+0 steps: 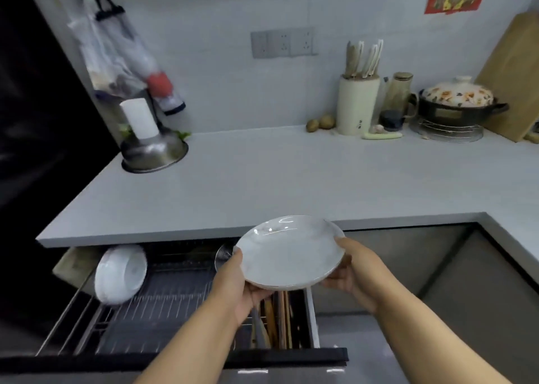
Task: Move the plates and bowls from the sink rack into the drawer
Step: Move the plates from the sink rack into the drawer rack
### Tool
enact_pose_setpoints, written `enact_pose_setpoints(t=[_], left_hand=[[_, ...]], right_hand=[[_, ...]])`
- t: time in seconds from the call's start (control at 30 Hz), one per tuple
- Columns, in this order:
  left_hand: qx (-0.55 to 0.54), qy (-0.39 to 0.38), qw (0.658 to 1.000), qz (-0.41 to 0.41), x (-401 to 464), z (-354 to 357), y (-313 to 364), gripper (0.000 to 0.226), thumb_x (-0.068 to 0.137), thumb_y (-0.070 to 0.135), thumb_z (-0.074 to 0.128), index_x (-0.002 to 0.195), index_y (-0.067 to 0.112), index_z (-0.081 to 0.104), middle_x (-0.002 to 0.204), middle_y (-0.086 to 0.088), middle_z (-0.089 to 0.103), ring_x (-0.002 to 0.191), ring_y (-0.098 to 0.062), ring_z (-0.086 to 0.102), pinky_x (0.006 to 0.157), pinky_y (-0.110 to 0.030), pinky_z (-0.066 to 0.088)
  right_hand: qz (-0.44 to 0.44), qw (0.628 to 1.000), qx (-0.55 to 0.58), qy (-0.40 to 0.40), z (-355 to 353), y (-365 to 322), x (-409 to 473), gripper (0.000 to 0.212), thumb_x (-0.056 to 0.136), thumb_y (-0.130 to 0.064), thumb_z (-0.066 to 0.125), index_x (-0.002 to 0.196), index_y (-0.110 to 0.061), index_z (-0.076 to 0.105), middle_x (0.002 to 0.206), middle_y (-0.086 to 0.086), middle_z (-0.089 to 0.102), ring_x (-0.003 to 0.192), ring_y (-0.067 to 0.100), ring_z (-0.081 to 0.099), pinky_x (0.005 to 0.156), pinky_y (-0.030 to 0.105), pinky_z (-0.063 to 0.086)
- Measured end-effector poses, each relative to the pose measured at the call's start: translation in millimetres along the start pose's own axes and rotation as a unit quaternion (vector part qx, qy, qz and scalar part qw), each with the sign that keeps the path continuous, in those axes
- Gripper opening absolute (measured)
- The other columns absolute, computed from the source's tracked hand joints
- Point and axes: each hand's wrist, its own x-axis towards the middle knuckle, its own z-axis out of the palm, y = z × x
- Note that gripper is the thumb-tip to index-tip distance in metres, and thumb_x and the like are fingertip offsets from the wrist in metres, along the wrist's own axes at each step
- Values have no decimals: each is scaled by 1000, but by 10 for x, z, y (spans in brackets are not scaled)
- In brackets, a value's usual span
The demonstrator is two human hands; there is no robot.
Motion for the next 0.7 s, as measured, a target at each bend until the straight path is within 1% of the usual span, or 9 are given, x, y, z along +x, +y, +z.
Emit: enact_pose_setpoints(t=[0.1, 0.17, 0.27, 0.37, 0.47, 0.57, 0.63, 0.67, 0.7], left_hand=[[9, 39, 999, 3, 154, -533, 167, 36, 102, 39, 38, 102, 11, 60, 96, -15, 69, 82, -30, 67, 49, -34, 55], [24, 73, 997, 9, 296, -897, 259, 33, 102, 37, 40, 99, 11, 60, 92, -13, 70, 79, -27, 67, 48, -33, 54], [55, 124, 990, 22, 516, -1451, 408, 33, 100, 38, 45, 100, 8, 59, 94, -14, 70, 80, -28, 68, 53, -34, 55], [93, 156, 983, 19, 738, -2029, 564, 35, 100, 39, 44, 101, 7, 59, 94, -17, 70, 78, -30, 70, 58, -38, 59], [131, 177, 975, -1, 941, -2606, 686, 34, 102, 36, 40, 96, 9, 60, 86, -12, 71, 64, -23, 70, 51, -30, 56], [149, 181, 972, -25, 1136, -3127, 754, 33, 102, 29, 41, 94, 5, 62, 80, -14, 72, 67, -24, 70, 55, -31, 54], [162, 198, 967, -16, 1235, -3456, 764, 23, 99, 20, 48, 84, 9, 61, 76, -13, 69, 66, -27, 65, 59, -32, 52], [192, 209, 959, 4, 1279, -3611, 755, 22, 97, 16, 52, 77, 11, 62, 72, -11, 68, 64, -26, 62, 60, -31, 49], [253, 219, 942, 32, 1312, -3759, 742, 23, 94, 14, 55, 73, 13, 63, 70, -8, 68, 63, -23, 60, 61, -28, 46]], right_hand=[[14, 999, 41, -29, 547, 188, 170, 31, 98, -20, 39, 123, -9, 53, 116, 21, 63, 97, 34, 65, 68, 42, 56], [15, 999, 37, -29, 906, 319, 296, 29, 97, -17, 39, 121, -11, 54, 114, 19, 64, 100, 34, 64, 70, 44, 57], [18, 999, 0, -29, 1439, 477, 482, 26, 96, -15, 38, 115, -12, 56, 111, 19, 65, 100, 37, 64, 75, 47, 57], [30, 998, -40, -30, 1959, 660, 690, 22, 95, -15, 38, 107, -11, 56, 107, 21, 66, 94, 36, 66, 70, 45, 57], [45, 996, -75, -34, 2441, 910, 923, 23, 94, -14, 37, 105, -13, 56, 106, 21, 67, 92, 38, 66, 68, 45, 58], [73, 990, -111, -41, 2869, 1156, 1152, 23, 94, -12, 35, 106, -12, 55, 104, 24, 65, 86, 38, 62, 66, 45, 59], [90, 986, -133, -44, 3111, 1323, 1310, 21, 94, -11, 35, 105, -10, 54, 100, 23, 65, 82, 37, 64, 72, 51, 58], [94, 984, -147, -45, 3217, 1409, 1393, 19, 94, -10, 36, 103, -10, 53, 96, 22, 64, 78, 36, 64, 76, 55, 57], [96, 981, -161, -44, 3318, 1488, 1473, 17, 94, -9, 37, 99, -10, 53, 90, 20, 63, 74, 34, 63, 77, 57, 56]])
